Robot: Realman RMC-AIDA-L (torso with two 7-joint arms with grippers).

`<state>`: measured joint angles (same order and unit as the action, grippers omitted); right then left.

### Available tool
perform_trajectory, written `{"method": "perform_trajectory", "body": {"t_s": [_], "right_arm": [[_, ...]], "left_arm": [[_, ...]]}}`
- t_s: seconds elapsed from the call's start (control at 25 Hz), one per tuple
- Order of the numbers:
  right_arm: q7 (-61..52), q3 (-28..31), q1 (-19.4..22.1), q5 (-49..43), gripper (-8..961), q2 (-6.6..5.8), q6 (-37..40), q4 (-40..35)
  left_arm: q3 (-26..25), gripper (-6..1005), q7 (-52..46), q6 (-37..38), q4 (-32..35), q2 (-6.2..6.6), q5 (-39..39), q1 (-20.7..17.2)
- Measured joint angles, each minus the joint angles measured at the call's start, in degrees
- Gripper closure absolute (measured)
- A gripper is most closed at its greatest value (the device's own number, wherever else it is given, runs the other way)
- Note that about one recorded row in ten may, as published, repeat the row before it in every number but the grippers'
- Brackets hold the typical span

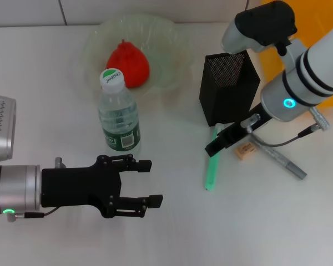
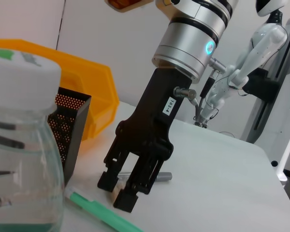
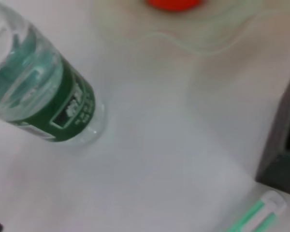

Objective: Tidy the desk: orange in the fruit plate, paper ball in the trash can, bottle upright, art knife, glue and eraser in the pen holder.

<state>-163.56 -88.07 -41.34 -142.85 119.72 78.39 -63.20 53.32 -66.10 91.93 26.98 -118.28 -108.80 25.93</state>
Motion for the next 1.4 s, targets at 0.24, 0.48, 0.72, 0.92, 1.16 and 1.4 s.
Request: {"method": "perform_trajectory", "body": {"t_s": [0.24,0.48,0.72,0.92,1.16,1.4], "right_arm": [[-1.25,-1.87,-0.18,1.66,310,-0.04,0.12,-0.58],[-4.85,-1.93,-1.63,0.69,303,-0.16,2.48,-2.32],[-6.06,0.72,-2.87,0.54,223,0.07,6.15,-2.05],[-6.07,6.33,-2.99,0.85,224,-0.02,8.61,-2.23],[-5.97,8.69,-4.97,-0.74,225,-0.5,10.51,0.97],[-5.89,9.04,-8.28,-3.42,225,-0.35,9.84,6.71]], "left_arm": [[0.02,186,0.01,0.0,0.24,0.0,0.0,-0.24],[0.01,186,0.01,0.32,0.33,0.08,0.0,-0.33],[0.03,187,-0.12,0.55,0.03,-0.08,0.14,0.77],[0.03,187,-0.13,0.71,0.0,-0.01,0.26,0.7],[0.03,187,-0.04,0.82,-0.05,-0.07,0.23,0.52],[0.03,187,0.0,1.0,0.1,-0.09,0.27,0.42]]}}
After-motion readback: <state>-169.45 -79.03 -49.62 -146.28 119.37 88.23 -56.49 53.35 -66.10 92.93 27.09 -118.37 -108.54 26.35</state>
